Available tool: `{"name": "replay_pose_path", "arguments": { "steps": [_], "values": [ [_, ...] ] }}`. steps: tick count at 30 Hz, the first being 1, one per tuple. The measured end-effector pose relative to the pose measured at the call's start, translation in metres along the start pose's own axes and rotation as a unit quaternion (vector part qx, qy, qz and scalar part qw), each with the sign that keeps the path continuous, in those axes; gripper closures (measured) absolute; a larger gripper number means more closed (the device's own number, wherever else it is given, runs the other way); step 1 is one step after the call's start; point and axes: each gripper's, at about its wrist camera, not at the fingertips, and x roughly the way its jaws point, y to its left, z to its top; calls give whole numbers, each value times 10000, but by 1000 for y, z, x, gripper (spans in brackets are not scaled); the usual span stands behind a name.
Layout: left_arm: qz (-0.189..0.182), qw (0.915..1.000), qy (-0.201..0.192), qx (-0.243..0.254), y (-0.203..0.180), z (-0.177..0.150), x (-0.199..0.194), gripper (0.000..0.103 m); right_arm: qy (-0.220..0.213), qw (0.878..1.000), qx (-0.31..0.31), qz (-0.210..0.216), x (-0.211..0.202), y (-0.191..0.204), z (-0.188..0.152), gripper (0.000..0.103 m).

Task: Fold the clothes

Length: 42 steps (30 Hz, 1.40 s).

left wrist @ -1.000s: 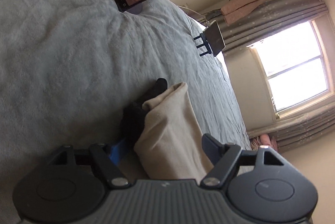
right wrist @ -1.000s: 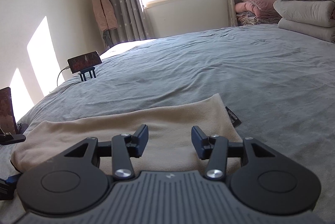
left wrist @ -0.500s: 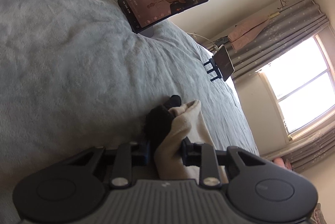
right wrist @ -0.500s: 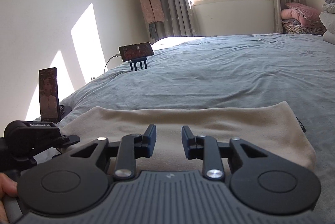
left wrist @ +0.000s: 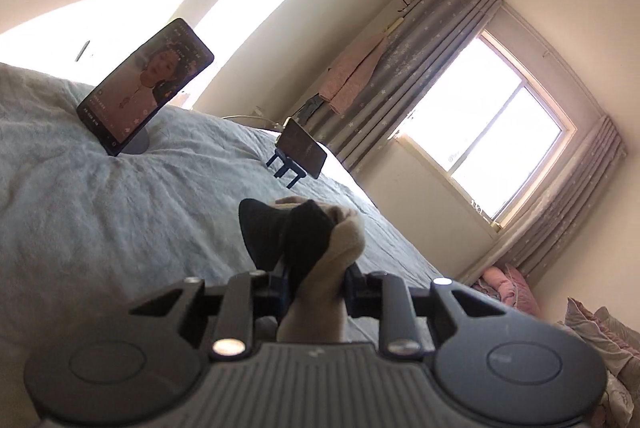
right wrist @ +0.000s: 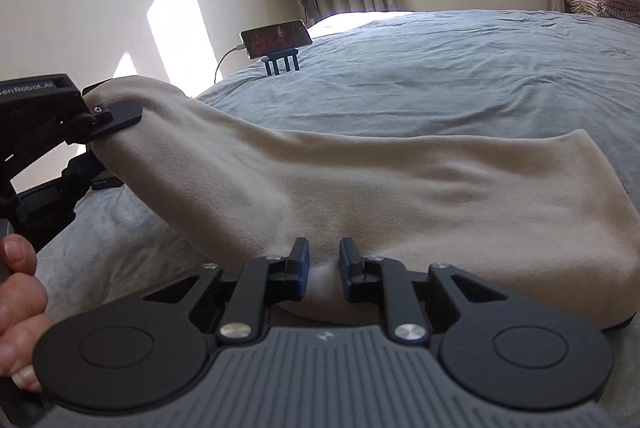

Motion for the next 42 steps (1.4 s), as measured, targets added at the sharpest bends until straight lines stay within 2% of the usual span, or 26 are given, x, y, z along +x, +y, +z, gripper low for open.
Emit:
{"name": "replay_pose_path", "arguments": {
  "steps": [2,7,10,11,15,18,22,23,26,28,29,30,34,36,37,38,40,42],
  "values": [
    [-295,9990,5,333,-18,-1,-1,78,-45,9984,509,224,-6,-16,7,80],
    [-852,9925,275,835,-51,-9,4,78,-349,9909,1300,70,-31,-56,20,77],
    [-1149,9845,542,1207,-70,-21,9,78,-523,9823,1796,10,-44,-80,23,66],
    [-1239,9814,621,1327,-76,-26,10,78,-568,9793,1941,36,-47,-87,23,57],
    [-1506,9689,1054,1654,-89,-48,18,78,-663,9708,2301,157,-59,-107,23,53],
    [-1642,9555,1549,1899,-93,-66,28,78,-714,9614,2641,282,-66,-122,20,47],
    [-1904,9242,2380,2303,-91,-92,39,73,-706,9350,3408,686,-70,-145,9,43],
    [-1961,9200,2418,2380,-90,-95,38,71,-705,9283,3573,756,-71,-150,6,43],
    [-2424,9047,2373,2576,-87,-95,26,54,-757,9123,3907,966,-75,-158,2,41],
    [-2818,8943,2516,2400,-85,-88,20,42,-792,9008,4125,1105,-77,-163,0,41],
    [-2999,8884,2603,2305,-83,-84,18,41,-809,8947,4233,1174,-79,-166,-2,40],
    [-2992,8901,2560,2295,-81,-80,16,40,-817,8907,4303,1216,-80,-167,-2,40],
    [-2904,8993,2344,2281,-70,-66,8,40,-760,8976,4194,1124,-83,-162,6,40],
    [-2723,9107,2261,2129,-62,-57,12,42,-693,9065,4027,1064,-79,-155,12,40],
    [-2546,9200,2197,2015,-58,-53,17,43,-659,9107,3943,1034,-77,-152,15,39],
    [-2422,9256,2159,1950,-55,-49,20,46,-628,9154,3850,992,-75,-148,18,39],
    [-2090,9373,2148,1778,-45,-43,30,59,-571,9281,3586,825,-72,-140,23,39],
    [-1806,9459,2149,1630,-35,-38,39,67,-492,9407,3297,634,-70,-131,26,42]
  ]
}}
